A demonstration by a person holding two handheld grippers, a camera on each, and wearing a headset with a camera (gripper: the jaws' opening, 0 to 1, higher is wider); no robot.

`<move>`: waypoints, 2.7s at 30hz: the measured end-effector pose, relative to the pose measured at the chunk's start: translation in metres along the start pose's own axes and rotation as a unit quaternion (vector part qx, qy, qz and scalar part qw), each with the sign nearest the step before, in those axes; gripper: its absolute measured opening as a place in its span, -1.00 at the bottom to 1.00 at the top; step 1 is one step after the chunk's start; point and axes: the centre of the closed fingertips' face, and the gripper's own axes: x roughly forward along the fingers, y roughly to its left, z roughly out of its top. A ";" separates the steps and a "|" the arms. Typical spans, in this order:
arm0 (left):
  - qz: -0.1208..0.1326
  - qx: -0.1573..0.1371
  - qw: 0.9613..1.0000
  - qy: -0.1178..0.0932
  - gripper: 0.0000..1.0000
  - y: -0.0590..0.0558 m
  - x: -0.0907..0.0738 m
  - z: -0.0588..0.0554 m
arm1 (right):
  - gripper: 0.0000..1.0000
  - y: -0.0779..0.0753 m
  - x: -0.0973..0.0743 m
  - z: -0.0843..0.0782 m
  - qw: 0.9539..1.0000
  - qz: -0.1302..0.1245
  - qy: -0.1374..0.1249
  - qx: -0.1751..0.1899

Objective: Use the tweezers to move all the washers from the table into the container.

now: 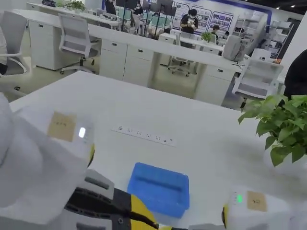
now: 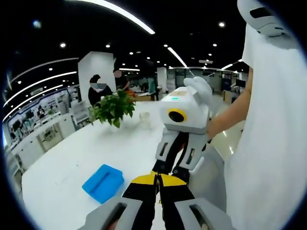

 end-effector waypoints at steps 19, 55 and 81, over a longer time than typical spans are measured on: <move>0.366 -0.166 0.913 -0.073 0.60 0.085 -0.066 -0.086 | -0.93 -0.082 0.035 0.014 0.997 -0.053 -0.032 0.035; 0.388 -0.139 0.908 0.069 0.63 0.089 -0.039 -0.178 | -0.92 -0.168 0.120 -0.045 0.987 -0.085 -0.095 0.093; 0.396 -0.145 0.903 0.078 0.53 0.091 -0.043 -0.184 | -0.92 -0.171 0.136 -0.062 0.991 -0.096 -0.074 0.052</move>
